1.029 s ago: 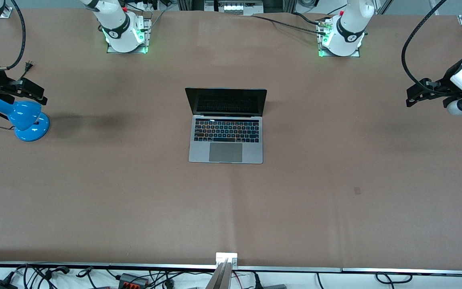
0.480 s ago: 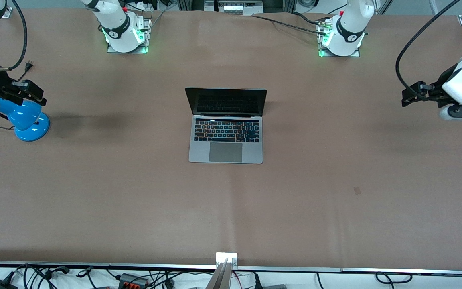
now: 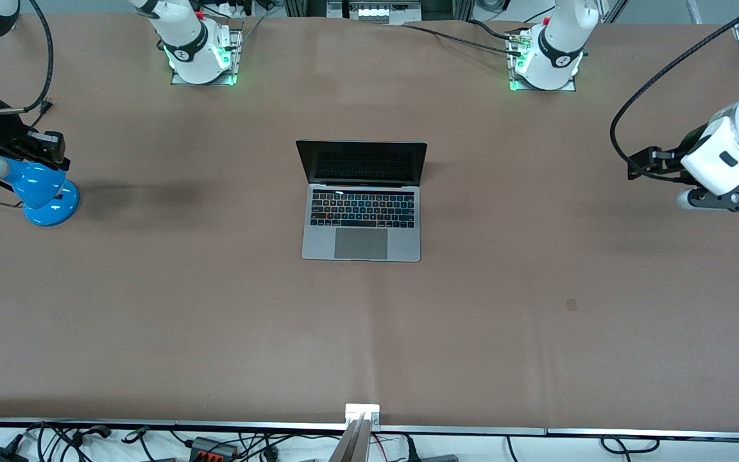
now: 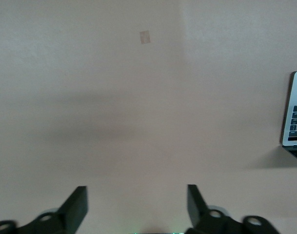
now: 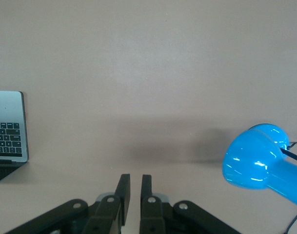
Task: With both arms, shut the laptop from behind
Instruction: 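Raise both grippers and move them over the laptop screen's back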
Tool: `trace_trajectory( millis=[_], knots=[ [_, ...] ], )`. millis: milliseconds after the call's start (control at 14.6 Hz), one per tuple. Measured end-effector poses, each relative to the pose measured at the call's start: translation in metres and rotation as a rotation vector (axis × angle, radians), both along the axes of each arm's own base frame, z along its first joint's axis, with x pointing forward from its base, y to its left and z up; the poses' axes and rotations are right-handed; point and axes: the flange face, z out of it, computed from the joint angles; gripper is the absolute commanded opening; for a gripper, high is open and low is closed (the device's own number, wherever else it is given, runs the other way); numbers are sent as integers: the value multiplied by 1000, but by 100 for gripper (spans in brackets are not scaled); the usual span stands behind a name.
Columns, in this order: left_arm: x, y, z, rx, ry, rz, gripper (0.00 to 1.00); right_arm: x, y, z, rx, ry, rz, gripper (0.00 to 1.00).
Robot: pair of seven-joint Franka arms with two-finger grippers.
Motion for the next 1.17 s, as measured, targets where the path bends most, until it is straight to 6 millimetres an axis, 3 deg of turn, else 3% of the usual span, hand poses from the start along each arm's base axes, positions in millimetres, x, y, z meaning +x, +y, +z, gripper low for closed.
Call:
trace_trajectory(
  millis=[137, 343, 549, 755, 892, 1167],
  knots=[
    [1, -1, -3, 0, 6, -1, 15, -1, 5, -2, 0, 12, 10, 0],
    [1, -3, -2, -1, 5, -7, 1, -2, 18, -7, 0, 33, 31, 0],
    [1, -6, -3, -1, 10, -15, 1, -2, 40, -21, 0, 80, 46, 0],
    [-9, -16, -8, -50, 84, -24, 1, -3, 91, -46, 12, 149, 113, 0],
    [-18, -39, -16, -127, 154, -42, 1, -5, 127, -61, 83, 190, 110, 0],
    [-36, -113, -52, -240, 239, -106, 1, -19, 201, -87, 94, 259, 145, 0]
  ],
)
